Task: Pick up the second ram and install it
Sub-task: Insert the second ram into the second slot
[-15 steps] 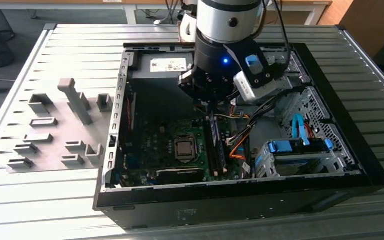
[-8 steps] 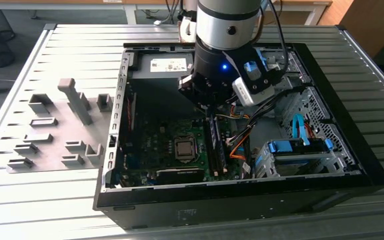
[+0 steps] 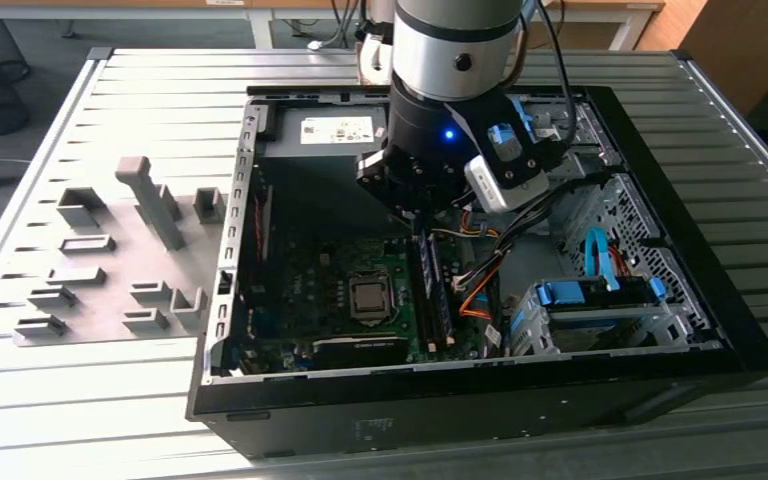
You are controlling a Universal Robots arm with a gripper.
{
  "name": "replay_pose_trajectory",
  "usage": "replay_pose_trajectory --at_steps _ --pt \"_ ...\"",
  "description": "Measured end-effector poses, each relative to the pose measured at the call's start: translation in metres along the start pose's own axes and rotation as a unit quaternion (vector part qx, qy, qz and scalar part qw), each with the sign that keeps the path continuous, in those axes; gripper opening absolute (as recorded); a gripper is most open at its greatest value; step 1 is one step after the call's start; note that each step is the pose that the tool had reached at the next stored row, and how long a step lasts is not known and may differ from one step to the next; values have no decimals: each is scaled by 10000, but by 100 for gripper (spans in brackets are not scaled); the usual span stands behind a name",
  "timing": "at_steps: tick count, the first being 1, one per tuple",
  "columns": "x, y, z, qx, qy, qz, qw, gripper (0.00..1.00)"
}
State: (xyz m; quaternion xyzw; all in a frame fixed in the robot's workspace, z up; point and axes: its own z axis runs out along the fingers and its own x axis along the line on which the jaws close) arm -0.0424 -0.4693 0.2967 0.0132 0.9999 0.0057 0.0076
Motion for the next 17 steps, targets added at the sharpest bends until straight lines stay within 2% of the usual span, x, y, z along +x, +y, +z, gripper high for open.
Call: replay_pose_trajectory --at_steps 4,7,12,17 --pt "0 -1 5 -1 0 0 10000 14" --pt "-1 -44 27 0 3 0 10000 14" --pt "-7 -67 117 0 9 -3 10000 14" --pt "-51 -67 208 0 24 -56 10000 14"
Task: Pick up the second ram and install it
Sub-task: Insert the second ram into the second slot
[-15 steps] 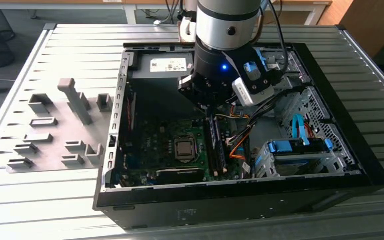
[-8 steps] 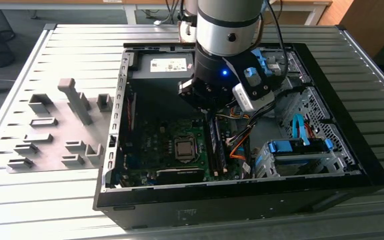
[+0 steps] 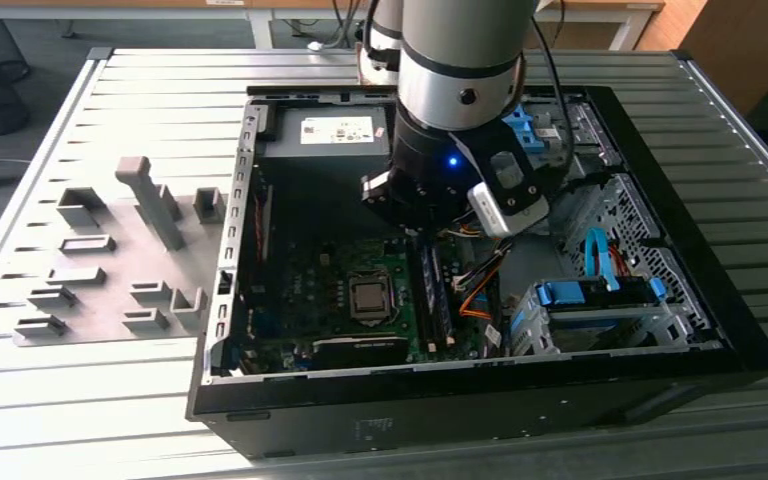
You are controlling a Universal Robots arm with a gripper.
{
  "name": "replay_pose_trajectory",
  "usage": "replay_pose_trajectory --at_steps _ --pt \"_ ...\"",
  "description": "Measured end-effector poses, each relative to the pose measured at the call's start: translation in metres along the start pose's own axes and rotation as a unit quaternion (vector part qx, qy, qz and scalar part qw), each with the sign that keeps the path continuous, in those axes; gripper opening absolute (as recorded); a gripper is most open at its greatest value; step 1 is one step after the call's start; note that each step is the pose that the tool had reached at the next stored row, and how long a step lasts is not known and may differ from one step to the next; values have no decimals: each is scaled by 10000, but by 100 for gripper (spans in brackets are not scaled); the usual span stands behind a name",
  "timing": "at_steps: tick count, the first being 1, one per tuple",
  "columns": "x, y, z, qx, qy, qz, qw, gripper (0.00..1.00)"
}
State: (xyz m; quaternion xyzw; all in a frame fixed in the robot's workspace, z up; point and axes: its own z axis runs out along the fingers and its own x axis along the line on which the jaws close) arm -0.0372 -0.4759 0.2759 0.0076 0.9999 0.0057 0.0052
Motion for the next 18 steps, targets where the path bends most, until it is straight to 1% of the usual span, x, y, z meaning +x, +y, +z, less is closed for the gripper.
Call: replay_pose_trajectory --at_steps 7,18 --pt "-7 -1 121 0 0 0 10000 14" --pt "-7 -1 130 0 0 1 10000 14"
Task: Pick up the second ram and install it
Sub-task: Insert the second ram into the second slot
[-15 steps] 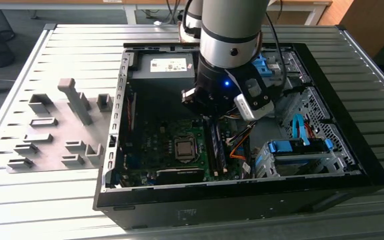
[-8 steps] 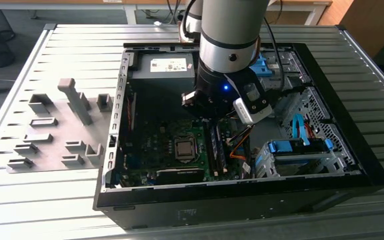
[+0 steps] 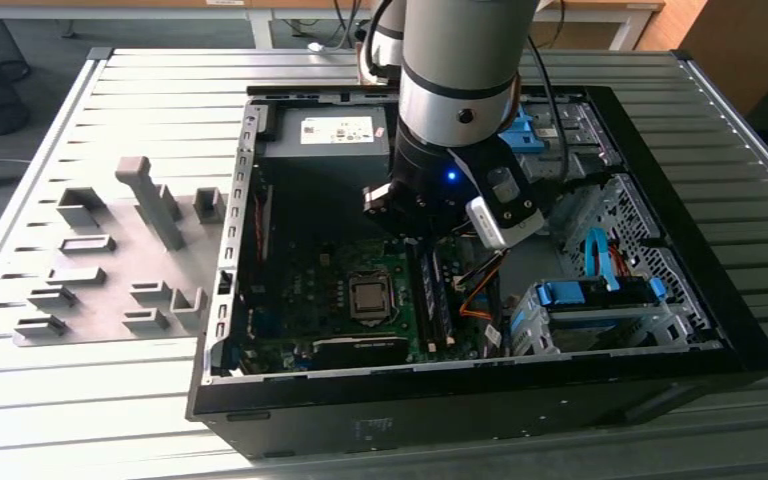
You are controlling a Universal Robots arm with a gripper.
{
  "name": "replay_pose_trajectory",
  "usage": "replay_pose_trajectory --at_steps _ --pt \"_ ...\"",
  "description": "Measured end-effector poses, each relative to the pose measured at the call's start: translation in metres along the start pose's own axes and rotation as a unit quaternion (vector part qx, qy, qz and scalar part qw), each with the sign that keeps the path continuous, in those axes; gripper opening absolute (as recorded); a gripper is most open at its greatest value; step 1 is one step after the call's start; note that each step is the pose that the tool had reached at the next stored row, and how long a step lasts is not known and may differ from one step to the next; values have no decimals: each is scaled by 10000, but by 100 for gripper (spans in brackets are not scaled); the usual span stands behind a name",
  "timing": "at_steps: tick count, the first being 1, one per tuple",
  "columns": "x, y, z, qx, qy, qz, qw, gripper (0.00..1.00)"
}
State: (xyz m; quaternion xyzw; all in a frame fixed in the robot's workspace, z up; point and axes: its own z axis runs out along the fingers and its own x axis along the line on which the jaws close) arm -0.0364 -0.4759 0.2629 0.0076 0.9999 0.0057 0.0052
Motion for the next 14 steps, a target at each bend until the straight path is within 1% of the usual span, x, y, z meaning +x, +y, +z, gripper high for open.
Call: replay_pose_trajectory --at_steps 8,14 --pt "-8 -7 10 -1 0 0 10000 14" --pt "-37 -30 113 0 0 5 10000 14"
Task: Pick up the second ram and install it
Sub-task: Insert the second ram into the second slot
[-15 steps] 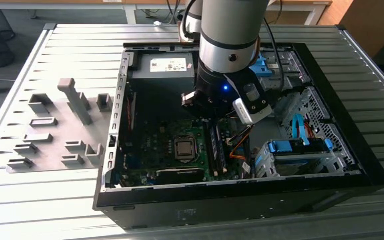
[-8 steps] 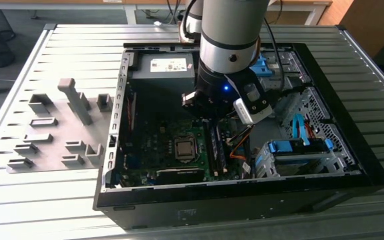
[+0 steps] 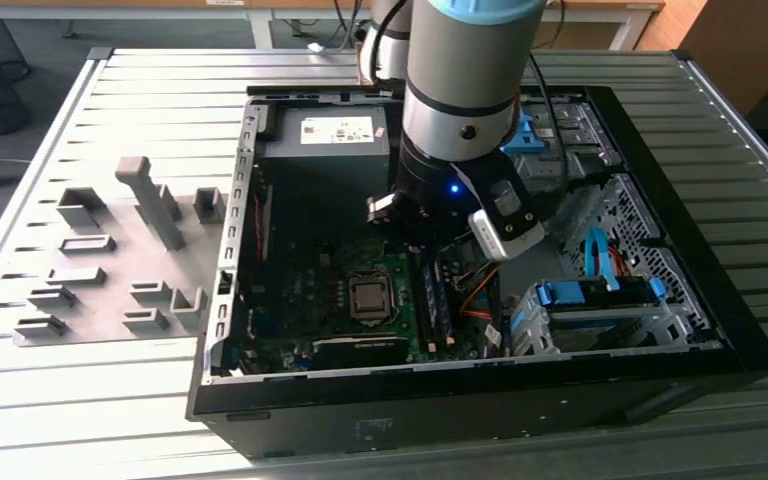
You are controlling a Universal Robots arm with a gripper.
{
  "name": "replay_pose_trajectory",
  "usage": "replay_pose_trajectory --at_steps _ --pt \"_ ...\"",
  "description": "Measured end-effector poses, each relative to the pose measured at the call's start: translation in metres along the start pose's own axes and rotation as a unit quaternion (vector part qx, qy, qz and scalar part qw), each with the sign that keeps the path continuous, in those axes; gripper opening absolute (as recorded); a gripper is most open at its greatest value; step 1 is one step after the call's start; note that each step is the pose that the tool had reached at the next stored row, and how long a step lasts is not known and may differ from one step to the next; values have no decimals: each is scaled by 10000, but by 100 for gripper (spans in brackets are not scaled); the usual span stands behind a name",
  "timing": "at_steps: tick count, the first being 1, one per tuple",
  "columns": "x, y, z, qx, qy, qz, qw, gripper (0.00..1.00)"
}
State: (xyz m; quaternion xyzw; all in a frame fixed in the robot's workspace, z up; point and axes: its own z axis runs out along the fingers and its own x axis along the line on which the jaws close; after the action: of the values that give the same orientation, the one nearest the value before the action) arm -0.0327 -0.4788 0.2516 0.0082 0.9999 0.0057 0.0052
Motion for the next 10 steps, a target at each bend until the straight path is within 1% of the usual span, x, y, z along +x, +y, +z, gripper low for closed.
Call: replay_pose_trajectory --at_steps 2,10 --pt "-14 -1 36 0 0 7 10000 14" --pt "-18 -15 168 1 1 32 10000 14"
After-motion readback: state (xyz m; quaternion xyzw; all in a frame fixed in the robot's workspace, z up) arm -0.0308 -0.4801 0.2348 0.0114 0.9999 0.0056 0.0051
